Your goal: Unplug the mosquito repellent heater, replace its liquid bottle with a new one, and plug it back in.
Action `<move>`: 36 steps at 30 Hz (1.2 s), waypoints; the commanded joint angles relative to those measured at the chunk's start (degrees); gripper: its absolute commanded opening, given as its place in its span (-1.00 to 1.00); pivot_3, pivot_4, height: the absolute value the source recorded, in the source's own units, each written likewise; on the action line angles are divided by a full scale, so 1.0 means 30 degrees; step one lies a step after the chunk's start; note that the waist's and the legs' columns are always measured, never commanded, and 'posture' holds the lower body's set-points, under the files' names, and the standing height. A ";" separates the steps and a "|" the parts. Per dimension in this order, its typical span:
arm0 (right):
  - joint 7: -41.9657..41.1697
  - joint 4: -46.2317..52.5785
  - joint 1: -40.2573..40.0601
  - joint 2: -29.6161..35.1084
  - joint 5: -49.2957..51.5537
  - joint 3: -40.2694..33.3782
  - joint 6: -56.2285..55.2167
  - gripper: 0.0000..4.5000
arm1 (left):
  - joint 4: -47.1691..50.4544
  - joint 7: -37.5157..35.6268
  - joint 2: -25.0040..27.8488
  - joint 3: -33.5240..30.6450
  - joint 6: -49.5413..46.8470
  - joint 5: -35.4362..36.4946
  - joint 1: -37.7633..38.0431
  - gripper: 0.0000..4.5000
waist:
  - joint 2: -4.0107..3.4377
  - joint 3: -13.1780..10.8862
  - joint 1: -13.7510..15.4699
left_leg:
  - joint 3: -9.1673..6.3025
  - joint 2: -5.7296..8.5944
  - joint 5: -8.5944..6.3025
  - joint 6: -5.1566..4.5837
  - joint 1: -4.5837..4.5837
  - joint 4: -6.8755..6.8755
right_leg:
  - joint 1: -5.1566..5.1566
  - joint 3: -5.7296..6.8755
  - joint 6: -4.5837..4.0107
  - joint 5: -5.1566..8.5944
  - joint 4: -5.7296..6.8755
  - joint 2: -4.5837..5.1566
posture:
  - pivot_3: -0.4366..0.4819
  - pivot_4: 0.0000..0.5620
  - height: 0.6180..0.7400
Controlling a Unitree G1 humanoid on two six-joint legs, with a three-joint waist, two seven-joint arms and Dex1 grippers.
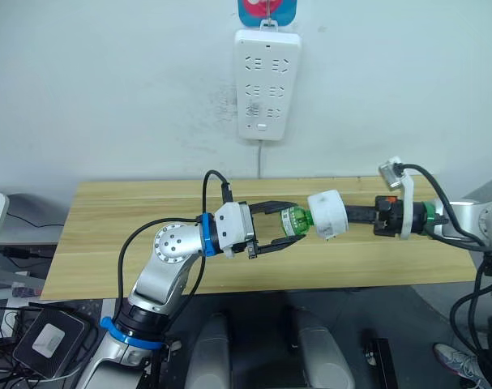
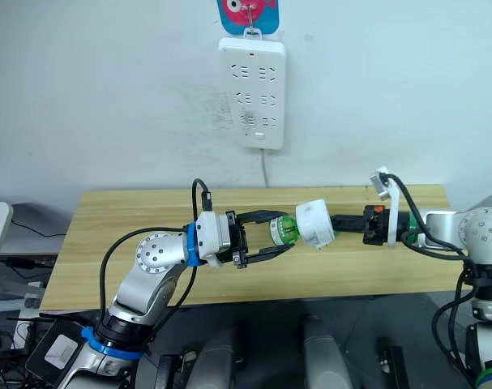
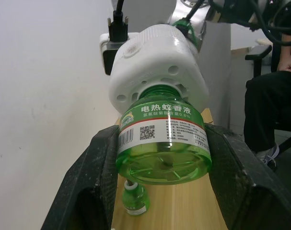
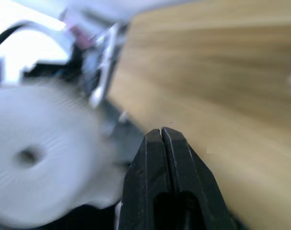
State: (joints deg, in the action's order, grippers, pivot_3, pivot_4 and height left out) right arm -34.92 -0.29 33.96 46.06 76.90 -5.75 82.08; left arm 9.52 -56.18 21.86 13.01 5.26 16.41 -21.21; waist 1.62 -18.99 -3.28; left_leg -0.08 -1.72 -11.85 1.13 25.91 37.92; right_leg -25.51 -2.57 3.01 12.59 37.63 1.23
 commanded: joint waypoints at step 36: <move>-0.0773 0.3525 0.0242 0.1398 0.3976 0.0665 0.1085 -0.98 | -0.0250 0.0731 -0.0021 -0.0703 -0.0545 0.0008 -0.0315 0.00 | 0.0000 -0.0001 0.0019 | -0.0006 0.0006 -0.0004 -0.0005 0.0023 0.0005 | -0.0022 0.0013 -0.0069 -0.0041 0.0010 0.0020 | -0.27 0.16 1.00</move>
State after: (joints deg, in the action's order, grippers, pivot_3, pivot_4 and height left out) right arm -38.59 8.68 34.21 49.33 83.36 -1.09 84.54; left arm 7.72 -54.22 22.19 10.92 2.84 16.25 -22.04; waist 1.62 -18.99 -3.22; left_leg -0.07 -1.70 -11.86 1.12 25.95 37.93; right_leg -25.57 -2.55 2.86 12.50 37.65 1.28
